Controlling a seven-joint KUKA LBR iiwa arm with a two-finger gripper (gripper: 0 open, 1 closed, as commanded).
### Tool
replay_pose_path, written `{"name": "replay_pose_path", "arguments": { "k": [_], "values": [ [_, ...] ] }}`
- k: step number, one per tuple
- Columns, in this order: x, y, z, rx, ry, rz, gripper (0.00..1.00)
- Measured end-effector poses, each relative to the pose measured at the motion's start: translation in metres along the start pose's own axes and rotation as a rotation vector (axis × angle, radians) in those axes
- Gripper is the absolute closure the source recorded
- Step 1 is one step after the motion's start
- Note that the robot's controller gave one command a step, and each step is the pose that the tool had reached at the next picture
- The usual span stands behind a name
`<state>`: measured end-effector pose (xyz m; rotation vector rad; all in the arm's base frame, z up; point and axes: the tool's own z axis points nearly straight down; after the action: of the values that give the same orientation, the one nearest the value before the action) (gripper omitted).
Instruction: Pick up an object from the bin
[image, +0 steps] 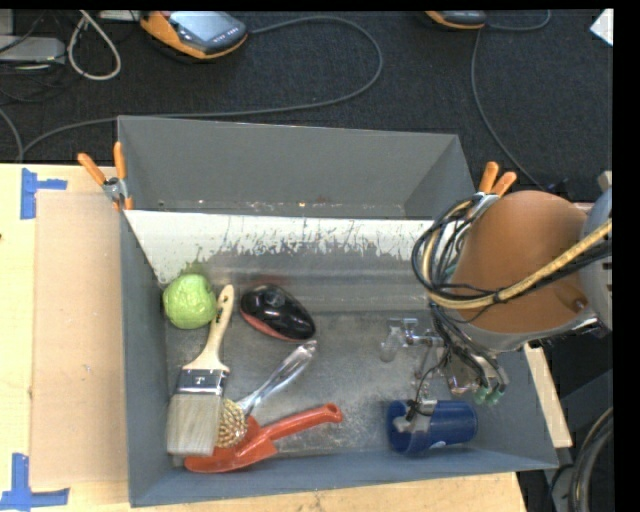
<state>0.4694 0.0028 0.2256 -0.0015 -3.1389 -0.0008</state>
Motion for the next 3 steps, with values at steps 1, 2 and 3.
{"name": "replay_pose_path", "arguments": {
  "k": [1, 2, 3],
  "values": [
    [0.0, 0.0, 0.0, 0.0, 0.0, 0.0, 0.0],
    [-0.005, 0.006, 0.05, 0.0, 0.007, 0.04, 0.0],
    [-0.01, -0.006, 0.066, 0.0, -0.001, 0.172, 0.0]
  ]
}}
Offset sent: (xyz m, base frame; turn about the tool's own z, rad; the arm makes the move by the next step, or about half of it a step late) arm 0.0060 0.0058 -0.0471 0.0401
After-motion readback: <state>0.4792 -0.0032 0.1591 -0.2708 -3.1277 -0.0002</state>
